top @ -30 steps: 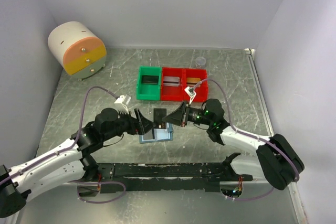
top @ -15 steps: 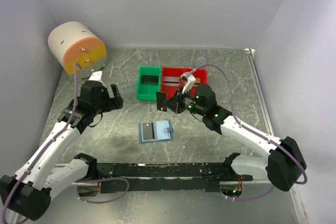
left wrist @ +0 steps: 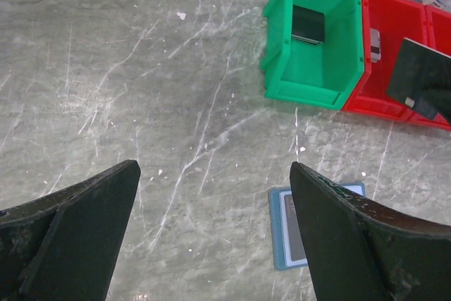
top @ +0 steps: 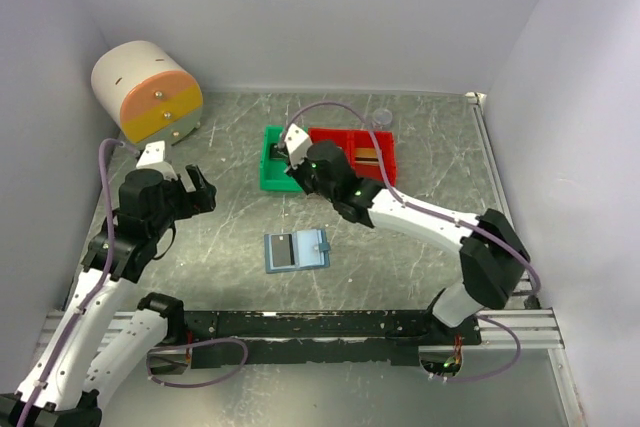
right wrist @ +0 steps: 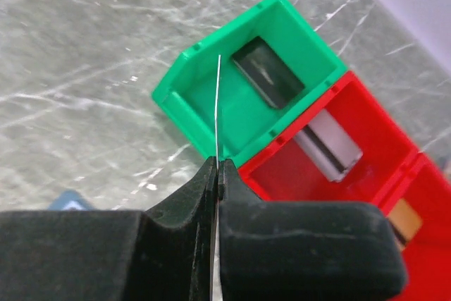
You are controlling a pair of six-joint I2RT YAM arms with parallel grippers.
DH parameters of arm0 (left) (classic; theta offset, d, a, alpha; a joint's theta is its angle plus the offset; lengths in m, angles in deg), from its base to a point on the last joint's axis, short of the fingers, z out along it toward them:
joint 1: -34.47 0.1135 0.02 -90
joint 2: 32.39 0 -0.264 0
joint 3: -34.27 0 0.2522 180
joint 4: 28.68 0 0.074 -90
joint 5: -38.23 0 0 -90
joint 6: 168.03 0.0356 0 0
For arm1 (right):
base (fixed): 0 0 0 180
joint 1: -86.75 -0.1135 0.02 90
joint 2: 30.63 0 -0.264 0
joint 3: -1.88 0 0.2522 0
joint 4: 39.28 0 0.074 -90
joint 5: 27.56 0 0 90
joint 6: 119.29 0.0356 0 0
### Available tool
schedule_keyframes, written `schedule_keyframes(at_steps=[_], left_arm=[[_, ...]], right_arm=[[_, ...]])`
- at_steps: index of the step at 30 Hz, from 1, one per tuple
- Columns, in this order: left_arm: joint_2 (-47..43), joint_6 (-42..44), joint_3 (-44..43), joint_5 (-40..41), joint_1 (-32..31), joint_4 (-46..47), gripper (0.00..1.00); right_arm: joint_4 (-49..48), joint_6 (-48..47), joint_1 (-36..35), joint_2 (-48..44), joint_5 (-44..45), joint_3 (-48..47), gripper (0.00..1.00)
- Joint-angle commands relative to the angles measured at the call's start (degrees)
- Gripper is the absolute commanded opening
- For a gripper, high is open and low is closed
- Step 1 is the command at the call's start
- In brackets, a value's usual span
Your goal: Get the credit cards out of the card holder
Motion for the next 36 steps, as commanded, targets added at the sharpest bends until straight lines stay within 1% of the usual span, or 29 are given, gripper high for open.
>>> schedule_keyframes(at_steps=[1, 5, 8, 17, 21, 25, 30, 36], left_arm=[[0.3, 1.1, 0.5, 0.3, 0.3, 0.8, 1.00], [1.7, 1.5, -0.2, -0.7, 0.3, -0.1, 1.00], [2.3, 1.8, -0.6, -1.5, 0.3, -0.2, 0.99], [-0.4, 1.5, -0.2, -0.4, 0.3, 0.3, 1.00], [-1.1, 0.9, -0.8, 1.3, 0.4, -0.5, 1.00], [-3.3, 0.4, -0.6, 3.0, 0.4, -0.5, 1.00], [-4.8, 0.3, 0.0, 3.3, 0.4, 0.3, 1.00], [-3.8, 0.4, -0.6, 3.5, 0.4, -0.4, 1.00]], right_arm=[[0.0, -12.8, -0.2, 5.2, 4.3, -4.7, 0.00], [3.6, -16.8, 0.0, 12.2, 4.5, -11.8, 0.00], [4.5, -19.0, 0.0, 16.8, 3.9, -15.3, 0.00], [9.8, -23.8, 1.5, 29.3, 6.6, -27.3, 0.00], [10.9, -26.1, 2.3, 32.9, 8.9, -30.2, 0.00], [12.7, -27.1, 3.7, 35.8, 8.4, -33.4, 0.00], [10.0, -29.9, 4.3, 37.9, 8.2, -34.2, 0.00], [10.1, -33.8, 4.5, 41.4, 8.8, -37.6, 0.00]])
